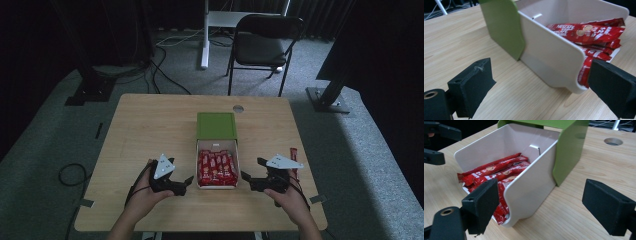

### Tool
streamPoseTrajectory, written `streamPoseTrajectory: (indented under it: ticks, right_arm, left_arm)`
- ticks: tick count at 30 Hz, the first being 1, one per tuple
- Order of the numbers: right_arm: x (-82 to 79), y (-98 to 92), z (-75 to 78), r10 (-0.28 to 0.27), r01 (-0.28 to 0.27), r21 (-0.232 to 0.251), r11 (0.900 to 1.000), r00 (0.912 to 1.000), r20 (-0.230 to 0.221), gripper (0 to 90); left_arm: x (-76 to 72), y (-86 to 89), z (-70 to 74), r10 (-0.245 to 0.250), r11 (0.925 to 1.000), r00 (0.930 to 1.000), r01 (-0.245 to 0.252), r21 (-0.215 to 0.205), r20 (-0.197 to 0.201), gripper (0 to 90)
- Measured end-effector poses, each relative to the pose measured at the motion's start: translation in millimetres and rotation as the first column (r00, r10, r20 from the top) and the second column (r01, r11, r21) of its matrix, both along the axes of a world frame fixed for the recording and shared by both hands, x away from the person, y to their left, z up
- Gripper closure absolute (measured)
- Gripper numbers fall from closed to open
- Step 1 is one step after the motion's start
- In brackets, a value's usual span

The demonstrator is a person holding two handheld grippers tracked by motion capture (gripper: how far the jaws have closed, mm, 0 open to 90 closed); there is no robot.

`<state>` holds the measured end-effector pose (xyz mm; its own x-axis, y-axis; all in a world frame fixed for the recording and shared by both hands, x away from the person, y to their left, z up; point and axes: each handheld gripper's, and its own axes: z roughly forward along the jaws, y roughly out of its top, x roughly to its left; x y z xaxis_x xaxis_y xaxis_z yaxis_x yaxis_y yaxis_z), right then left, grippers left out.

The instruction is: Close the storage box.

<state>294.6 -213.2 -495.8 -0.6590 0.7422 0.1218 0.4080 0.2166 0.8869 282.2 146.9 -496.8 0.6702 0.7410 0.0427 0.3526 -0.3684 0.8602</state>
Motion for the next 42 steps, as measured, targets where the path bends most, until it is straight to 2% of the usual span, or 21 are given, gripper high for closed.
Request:
streamPoseTrajectory:
  ticks: [4,7,16,18,21,25,31,42]
  right_arm:
    - [1.6,3.6,-2.7,0.015,-0.015,-0.007,1.000,0.9999,-0.003,14.0]
    - [2.6,4.5,-4.2,0.021,-0.021,-0.018,1.000,0.9998,-0.003,14.5]
    - [6.4,5.0,-14.7,0.014,-0.014,-0.024,1.000,0.9994,-0.031,14.6]
    - [6.6,5.2,-15.1,0.014,-0.015,-0.023,1.000,0.9994,-0.032,14.6]
    - [7.9,5.4,-16.0,0.017,-0.018,-0.017,1.000,0.9991,-0.038,14.5]
    - [9.0,6.2,-16.1,0.018,-0.019,-0.018,1.000,0.9989,-0.043,14.5]
    - [11.8,6.2,-17.6,0.011,-0.012,-0.005,1.000,0.9988,-0.047,13.7]
    - [15.5,6.4,-16.6,0.004,-0.004,-0.013,1.000,0.9991,-0.043,13.5]
  left_arm:
    - [1.8,-6.3,-1.1,-0.021,0.9997,0.9998,0.021,-0.007,-0.001,6.8]
    - [3.9,-9.4,-1.7,-0.020,0.9998,0.9998,0.020,0.008,0.004,6.9]
    - [8.7,-17.6,-5.0,-0.023,0.9997,0.9997,0.023,0.011,0.002,6.8]
    - [9.3,-17.9,-5.5,-0.023,0.9997,0.9997,0.023,0.010,0.000,6.8]
    - [13.9,-18.1,-9.9,-0.022,0.9993,0.9997,0.022,0.031,0.006,6.8]
    - [18.8,-16.9,-14.1,-0.006,0.9998,0.9999,0.007,0.017,-0.013,6.7]
    - [21.4,-18.3,-13.9,-0.005,0.9996,0.9998,0.005,0.027,-0.018,6.7]
    - [25.9,-19.7,-13.8,0.003,0.9997,0.9996,-0.003,0.025,-0.028,6.7]
